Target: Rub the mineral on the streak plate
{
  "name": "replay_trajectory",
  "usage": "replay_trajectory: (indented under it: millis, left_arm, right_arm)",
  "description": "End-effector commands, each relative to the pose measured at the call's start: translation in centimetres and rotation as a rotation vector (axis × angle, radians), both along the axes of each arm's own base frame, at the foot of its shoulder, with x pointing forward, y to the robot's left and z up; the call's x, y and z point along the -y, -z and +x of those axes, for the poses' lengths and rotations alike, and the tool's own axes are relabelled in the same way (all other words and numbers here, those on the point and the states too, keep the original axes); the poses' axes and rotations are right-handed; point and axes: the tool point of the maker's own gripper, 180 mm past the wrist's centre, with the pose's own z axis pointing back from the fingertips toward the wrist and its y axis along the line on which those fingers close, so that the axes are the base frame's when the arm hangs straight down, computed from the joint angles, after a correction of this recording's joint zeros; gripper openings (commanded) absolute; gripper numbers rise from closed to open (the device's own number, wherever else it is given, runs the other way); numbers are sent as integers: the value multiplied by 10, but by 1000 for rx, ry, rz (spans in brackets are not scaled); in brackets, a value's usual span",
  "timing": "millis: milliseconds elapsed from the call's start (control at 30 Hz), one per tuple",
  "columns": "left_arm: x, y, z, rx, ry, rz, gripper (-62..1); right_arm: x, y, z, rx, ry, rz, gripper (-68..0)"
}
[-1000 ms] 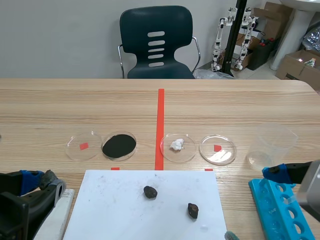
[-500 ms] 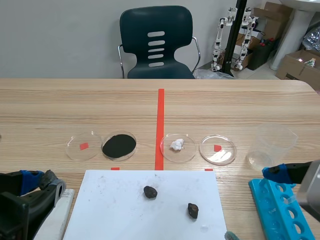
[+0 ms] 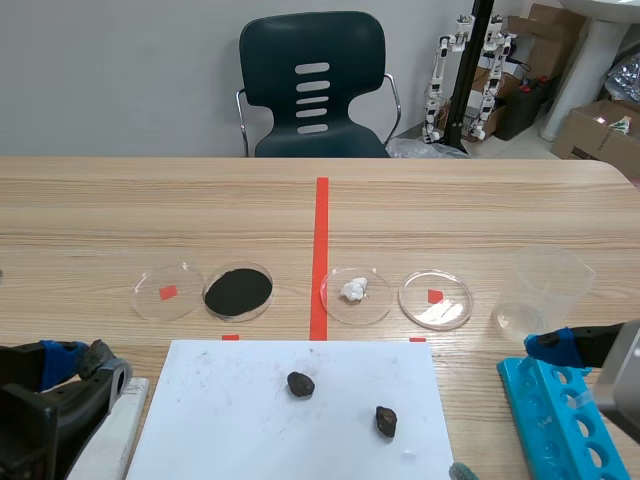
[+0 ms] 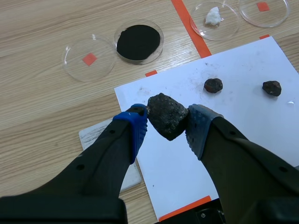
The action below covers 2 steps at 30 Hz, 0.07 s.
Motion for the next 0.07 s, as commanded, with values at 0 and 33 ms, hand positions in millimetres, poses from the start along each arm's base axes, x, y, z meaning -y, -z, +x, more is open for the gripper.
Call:
replay_trajectory:
  millis: [0, 33]
  left_arm:
    - [1, -7, 3, 28, 3, -6, -509]
    - [1, -7, 3, 28, 3, -6, -509]
  right_arm:
    - [-4, -9, 3, 24, -2, 24, -67]
    - [-4, -9, 3, 24, -2, 24, -67]
